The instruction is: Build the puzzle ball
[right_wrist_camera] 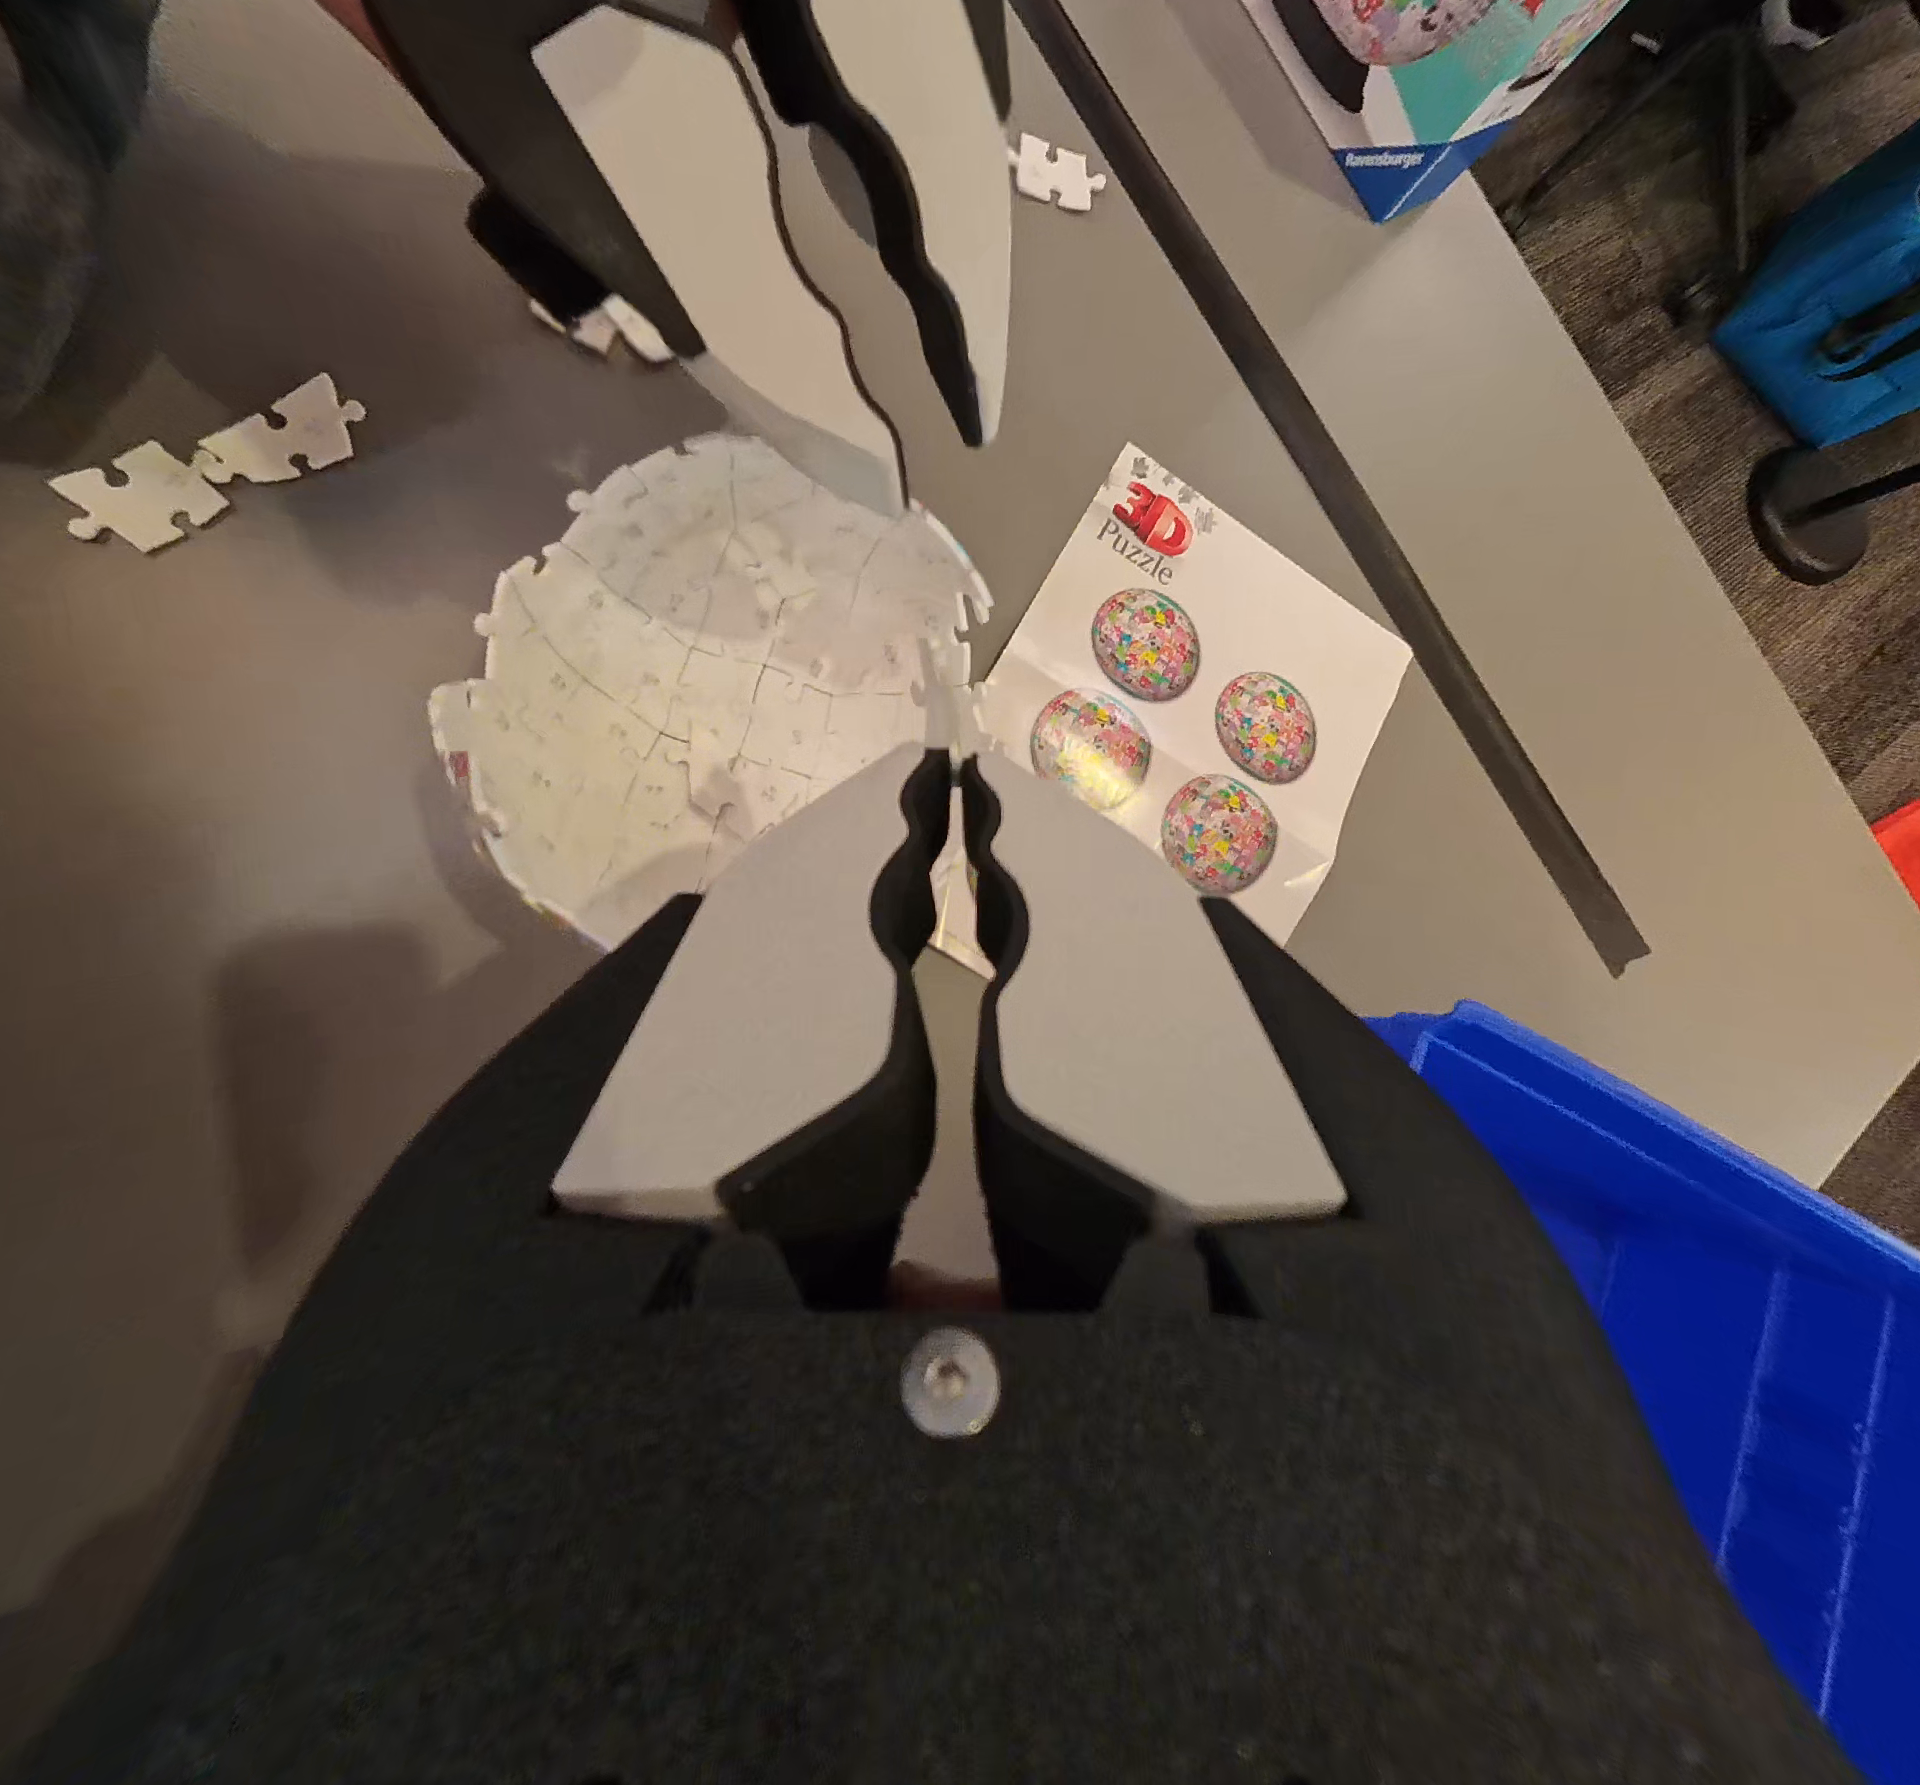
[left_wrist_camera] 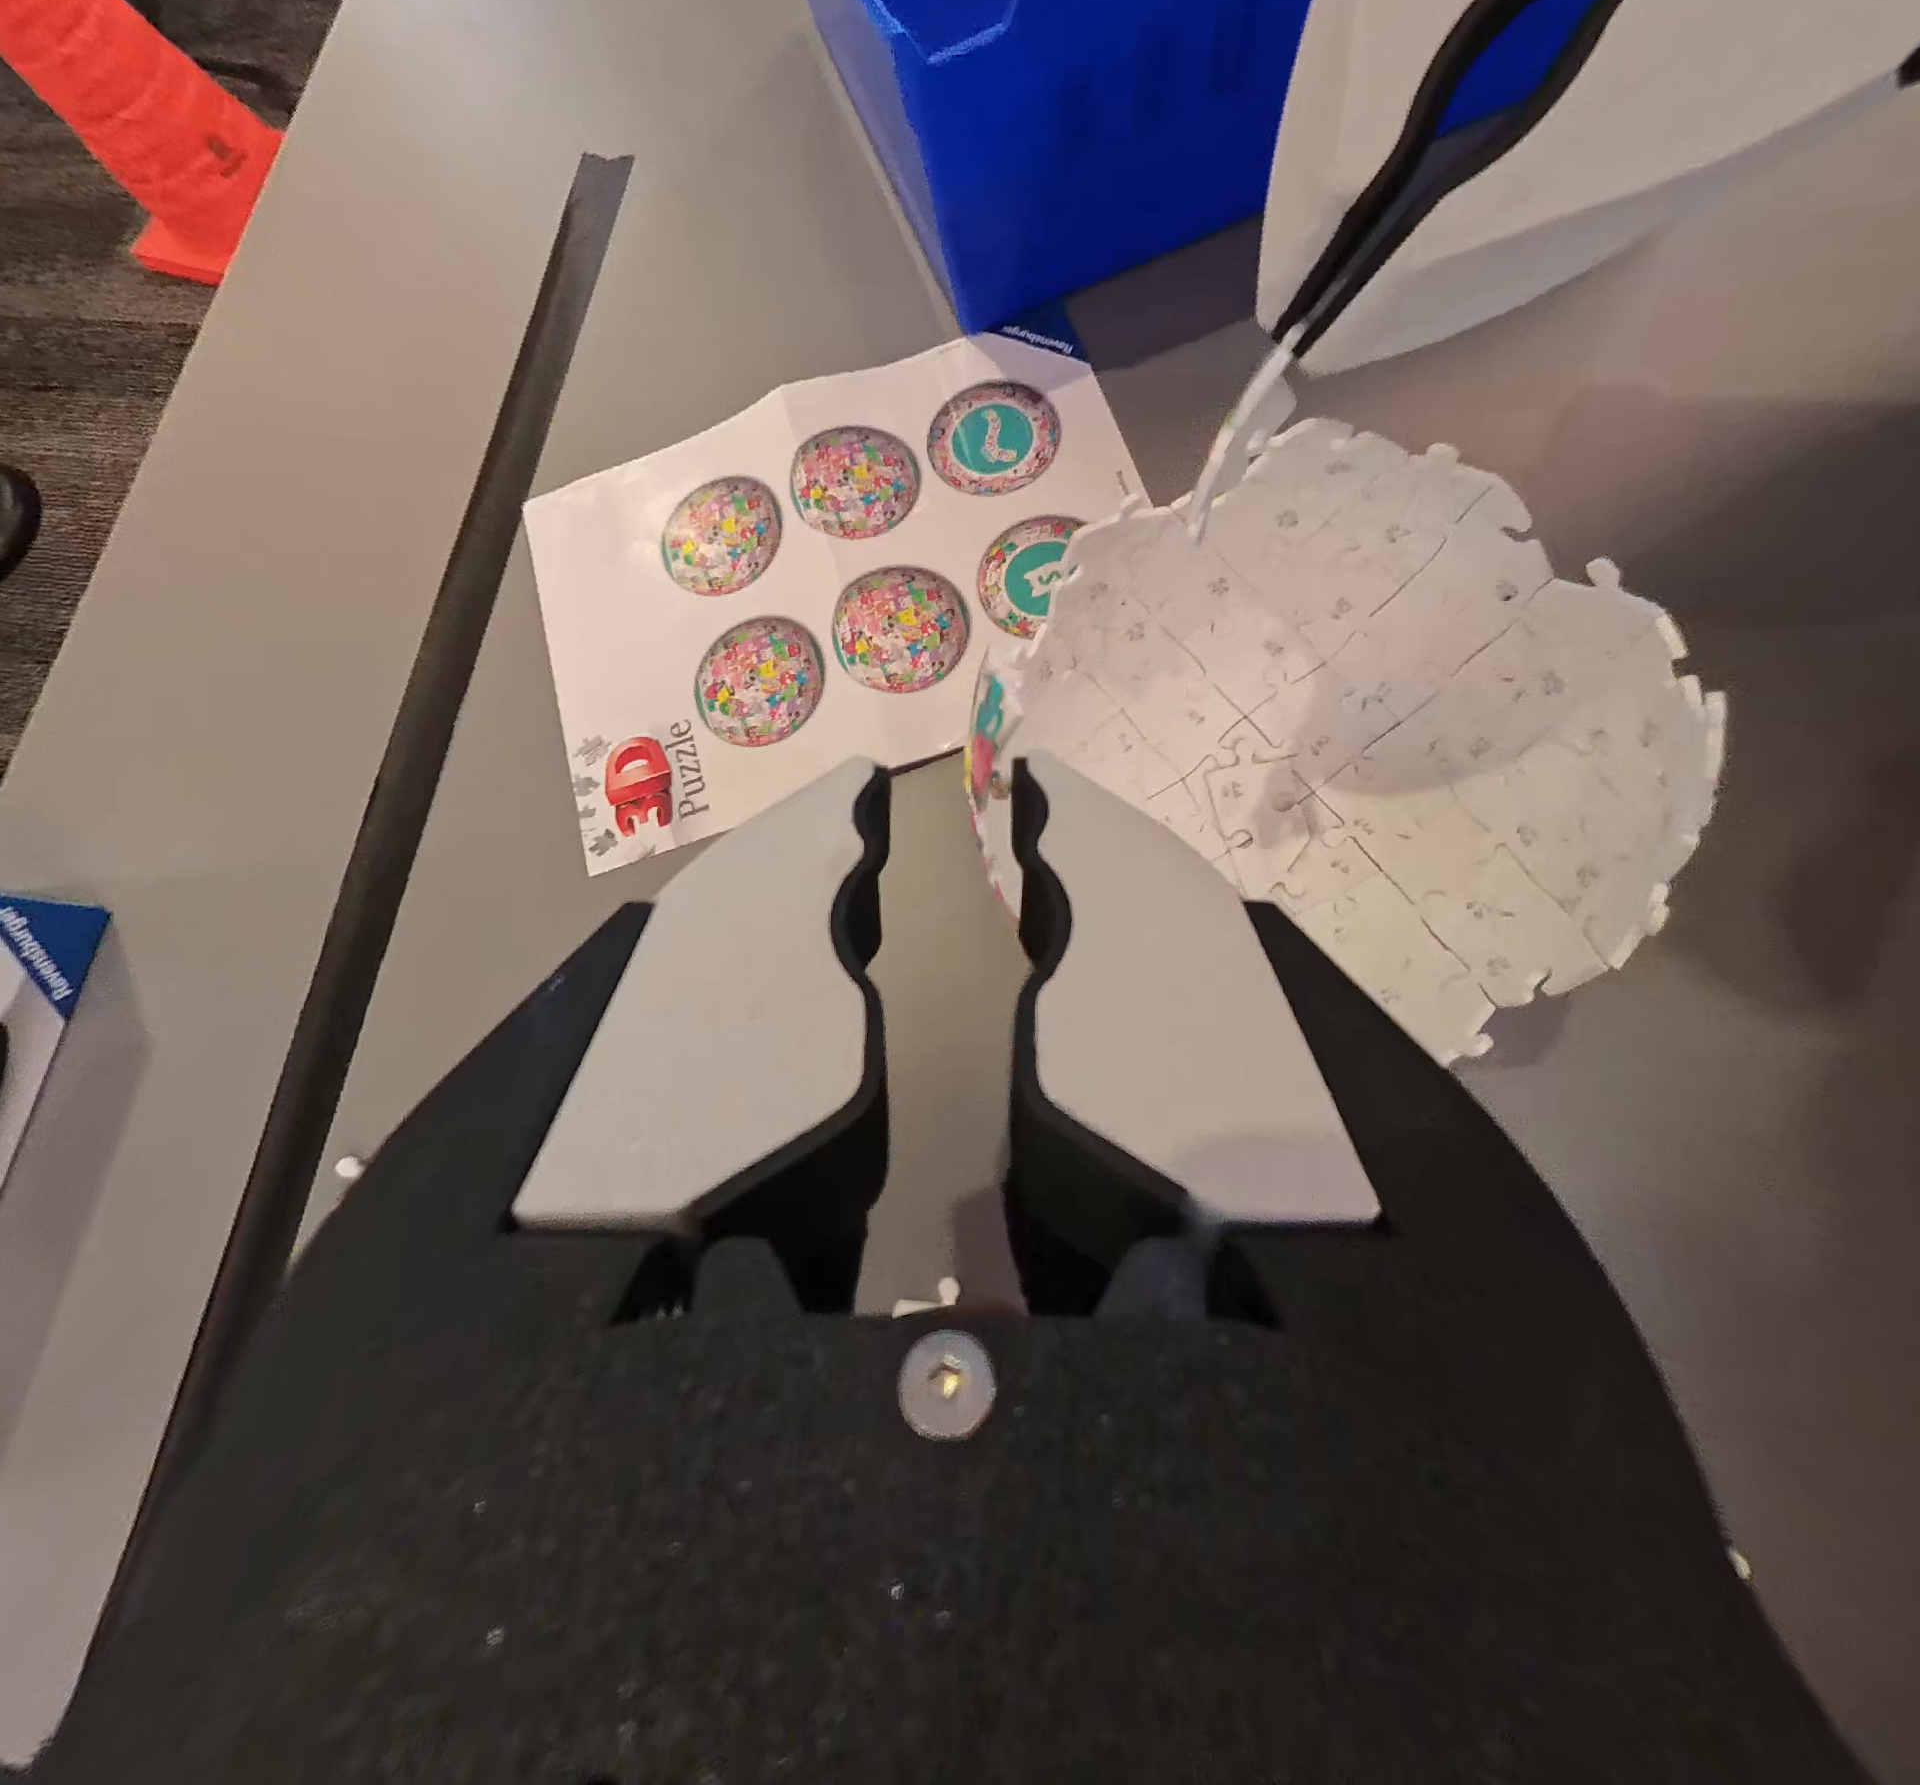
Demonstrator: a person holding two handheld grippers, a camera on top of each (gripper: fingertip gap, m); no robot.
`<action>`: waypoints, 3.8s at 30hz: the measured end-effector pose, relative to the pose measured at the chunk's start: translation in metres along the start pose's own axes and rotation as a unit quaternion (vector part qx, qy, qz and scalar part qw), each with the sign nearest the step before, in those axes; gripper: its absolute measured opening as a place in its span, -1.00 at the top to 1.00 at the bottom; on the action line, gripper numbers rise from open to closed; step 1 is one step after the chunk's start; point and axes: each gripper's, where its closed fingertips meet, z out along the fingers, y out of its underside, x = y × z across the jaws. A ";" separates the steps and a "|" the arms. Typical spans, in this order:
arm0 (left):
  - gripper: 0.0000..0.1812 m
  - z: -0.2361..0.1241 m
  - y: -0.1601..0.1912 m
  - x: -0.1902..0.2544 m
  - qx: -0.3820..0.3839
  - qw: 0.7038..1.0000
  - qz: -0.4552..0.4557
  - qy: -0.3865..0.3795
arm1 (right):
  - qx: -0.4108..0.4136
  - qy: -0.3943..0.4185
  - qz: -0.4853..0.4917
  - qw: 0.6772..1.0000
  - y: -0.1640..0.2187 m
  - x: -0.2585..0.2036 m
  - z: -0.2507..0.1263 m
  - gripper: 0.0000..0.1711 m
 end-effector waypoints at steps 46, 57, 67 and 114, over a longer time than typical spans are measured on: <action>0.97 0.011 0.007 -0.001 -0.098 0.971 0.179 -0.126 | 0.015 -0.001 -0.006 1.000 0.004 -0.004 0.000 0.98; 0.77 0.016 0.008 -0.001 -0.116 0.980 0.135 -0.091 | 0.040 0.009 0.012 0.999 0.005 -0.001 -0.011 0.98; 0.71 0.023 0.003 -0.009 -0.180 0.973 0.125 -0.078 | 0.053 0.011 0.014 0.998 0.009 0.001 -0.020 0.98; 0.71 -0.005 0.018 0.001 -0.009 1.000 -0.012 0.018 | -0.028 -0.132 -0.052 0.990 -0.007 0.023 0.020 0.98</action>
